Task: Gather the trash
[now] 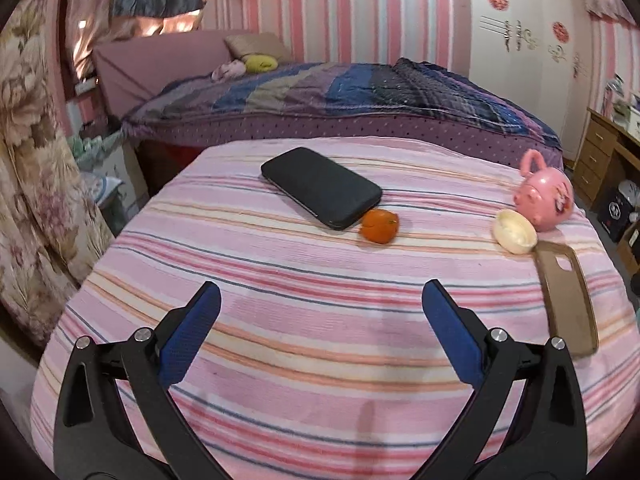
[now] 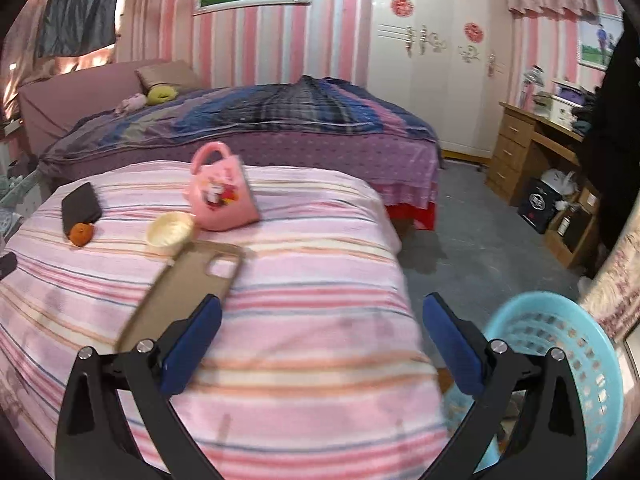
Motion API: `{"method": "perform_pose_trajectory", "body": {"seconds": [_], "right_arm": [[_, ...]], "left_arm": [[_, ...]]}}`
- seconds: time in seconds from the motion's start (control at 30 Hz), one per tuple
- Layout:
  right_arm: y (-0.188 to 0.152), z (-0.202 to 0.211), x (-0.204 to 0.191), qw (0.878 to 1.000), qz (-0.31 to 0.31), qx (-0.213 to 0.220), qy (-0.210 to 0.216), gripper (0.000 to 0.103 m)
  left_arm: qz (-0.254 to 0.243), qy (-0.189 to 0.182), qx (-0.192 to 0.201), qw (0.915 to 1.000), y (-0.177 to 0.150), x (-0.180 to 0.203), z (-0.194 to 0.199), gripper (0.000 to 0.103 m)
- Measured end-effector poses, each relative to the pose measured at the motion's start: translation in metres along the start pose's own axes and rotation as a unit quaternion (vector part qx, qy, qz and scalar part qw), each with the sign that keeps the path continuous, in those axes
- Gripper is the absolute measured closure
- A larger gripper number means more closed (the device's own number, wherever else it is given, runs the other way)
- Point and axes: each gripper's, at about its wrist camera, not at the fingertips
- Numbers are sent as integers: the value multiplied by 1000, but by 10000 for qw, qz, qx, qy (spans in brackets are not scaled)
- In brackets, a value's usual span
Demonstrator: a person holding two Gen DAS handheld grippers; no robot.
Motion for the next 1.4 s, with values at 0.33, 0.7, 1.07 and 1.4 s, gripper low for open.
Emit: {"method": "perform_pose_trajectory", "body": {"seconds": [0.33, 0.7, 1.07, 1.4], "right_arm": [[46, -41, -39, 9990, 229, 60, 373, 5], [50, -70, -27, 9990, 112, -235, 361, 5], [53, -81, -41, 9957, 229, -255, 863, 5], [64, -86, -91, 9889, 573, -191, 1355, 6]], "left_arm": [[87, -119, -234, 9996, 17, 21, -41, 7], [-347, 82, -912, 9952, 20, 67, -111, 37], [-219, -209, -1071, 9938, 27, 62, -125, 73], [-117, 180, -773, 9968, 17, 19, -80, 75]]}}
Point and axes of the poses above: each gripper's, at about its wrist camera, not at the fingertips, and z roughly against the way its jaws point, x to its right, y to its top, and after that the axes turned 13 degrees about z, right-handed
